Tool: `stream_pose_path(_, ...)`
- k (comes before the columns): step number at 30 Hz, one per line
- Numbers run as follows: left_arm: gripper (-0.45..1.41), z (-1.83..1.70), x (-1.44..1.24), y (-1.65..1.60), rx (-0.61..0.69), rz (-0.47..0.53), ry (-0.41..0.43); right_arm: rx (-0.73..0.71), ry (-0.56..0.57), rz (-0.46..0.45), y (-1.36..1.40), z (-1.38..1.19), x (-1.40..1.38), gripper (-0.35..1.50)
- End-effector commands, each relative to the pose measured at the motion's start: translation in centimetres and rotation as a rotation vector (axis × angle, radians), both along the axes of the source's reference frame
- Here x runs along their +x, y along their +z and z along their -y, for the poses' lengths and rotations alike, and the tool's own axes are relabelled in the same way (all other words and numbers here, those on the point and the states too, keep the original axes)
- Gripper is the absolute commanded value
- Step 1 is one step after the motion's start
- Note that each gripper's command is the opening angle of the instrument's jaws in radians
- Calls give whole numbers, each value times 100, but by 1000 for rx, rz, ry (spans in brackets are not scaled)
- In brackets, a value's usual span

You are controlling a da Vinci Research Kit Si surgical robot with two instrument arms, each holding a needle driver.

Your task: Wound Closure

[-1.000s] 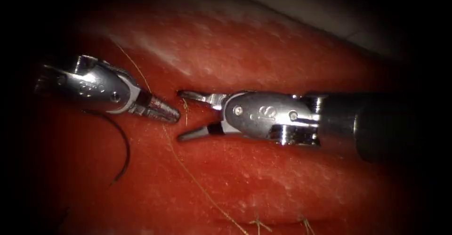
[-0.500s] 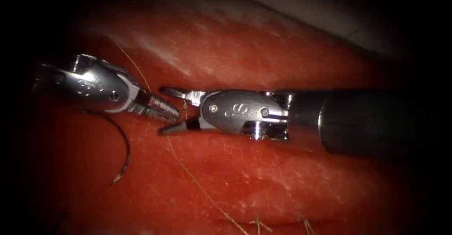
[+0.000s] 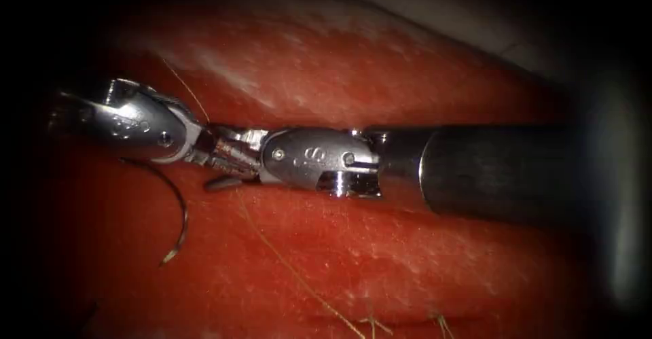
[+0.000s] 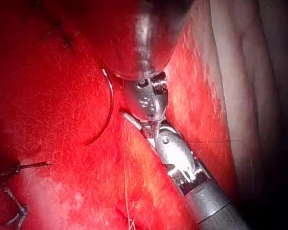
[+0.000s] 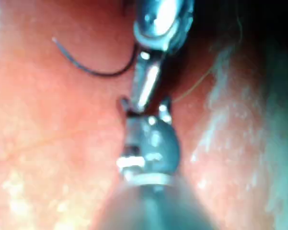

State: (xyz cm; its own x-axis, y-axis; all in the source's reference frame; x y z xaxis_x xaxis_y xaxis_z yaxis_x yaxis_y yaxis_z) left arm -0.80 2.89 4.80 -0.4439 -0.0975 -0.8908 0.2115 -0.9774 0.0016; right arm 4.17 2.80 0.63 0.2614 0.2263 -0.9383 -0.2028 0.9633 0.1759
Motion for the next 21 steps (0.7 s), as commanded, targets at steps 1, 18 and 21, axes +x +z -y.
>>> stream_pose_path(1,-35,3,-5,6,0,1,1,-8,-14,9,3,-2,4,16)
stream_pose_path(18,-35,1,14,-28,6,6,-11,3,31,74,-17,-13,-9,148)
stream_pose_path(21,-35,2,29,-37,4,4,-20,12,37,48,-34,-19,-27,148)
